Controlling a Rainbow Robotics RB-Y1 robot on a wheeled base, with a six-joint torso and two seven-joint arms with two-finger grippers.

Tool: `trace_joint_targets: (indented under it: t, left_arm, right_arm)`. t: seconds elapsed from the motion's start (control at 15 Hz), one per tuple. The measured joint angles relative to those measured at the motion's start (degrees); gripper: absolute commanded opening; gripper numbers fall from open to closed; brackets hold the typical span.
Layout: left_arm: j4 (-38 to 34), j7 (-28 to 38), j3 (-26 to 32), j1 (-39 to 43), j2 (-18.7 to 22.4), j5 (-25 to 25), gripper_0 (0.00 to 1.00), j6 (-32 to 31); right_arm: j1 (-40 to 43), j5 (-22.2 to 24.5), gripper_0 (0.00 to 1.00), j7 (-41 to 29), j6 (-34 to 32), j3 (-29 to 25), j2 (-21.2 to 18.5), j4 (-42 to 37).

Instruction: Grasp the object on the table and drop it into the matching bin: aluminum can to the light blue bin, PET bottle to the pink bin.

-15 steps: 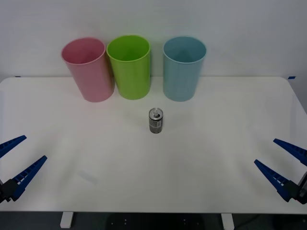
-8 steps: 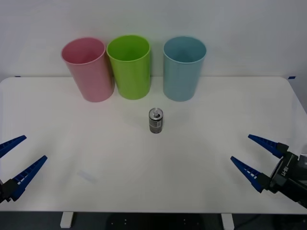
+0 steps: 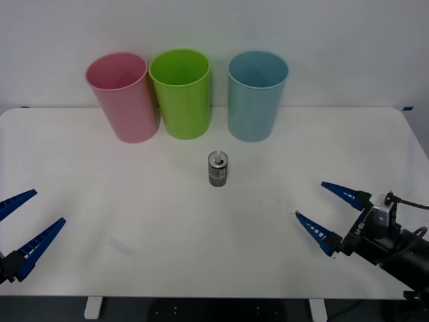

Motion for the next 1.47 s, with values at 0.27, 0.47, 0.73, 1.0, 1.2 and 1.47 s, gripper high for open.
trace_joint_targets:
  t: [0.27,0.47,0.73,1.0,1.2,1.47]
  left_arm:
    - [0.00,0.00,0.00,0.00,0.00,0.00,1.00,0.00]
    - [0.00,0.00,0.00,0.00,0.00,0.00,1.00,0.00]
    - [0.00,0.00,0.00,0.00,0.00,0.00,1.00,0.00]
    - [0.00,0.00,0.00,0.00,0.00,0.00,1.00,0.00]
    - [0.00,0.00,0.00,0.00,0.00,0.00,1.00,0.00]
    - [0.00,0.00,0.00,0.00,0.00,0.00,1.00,0.00]
  right_arm:
    - [-1.66,-1.80,1.00,0.70,6.41,5.83,0.10,0.01]
    - [-3.06,-1.26,1.00,0.87,9.16,7.55,1.91,0.38]
    - [-7.60,2.71,1.00,1.26,10.00,7.06,6.28,5.41]
    - [-11.67,5.47,1.00,2.26,11.16,6.90,9.23,9.83]
    - [-14.54,6.94,1.00,3.03,11.79,6.92,11.03,12.98]
    - [-17.82,8.74,1.00,4.07,13.47,6.91,13.69,16.30]
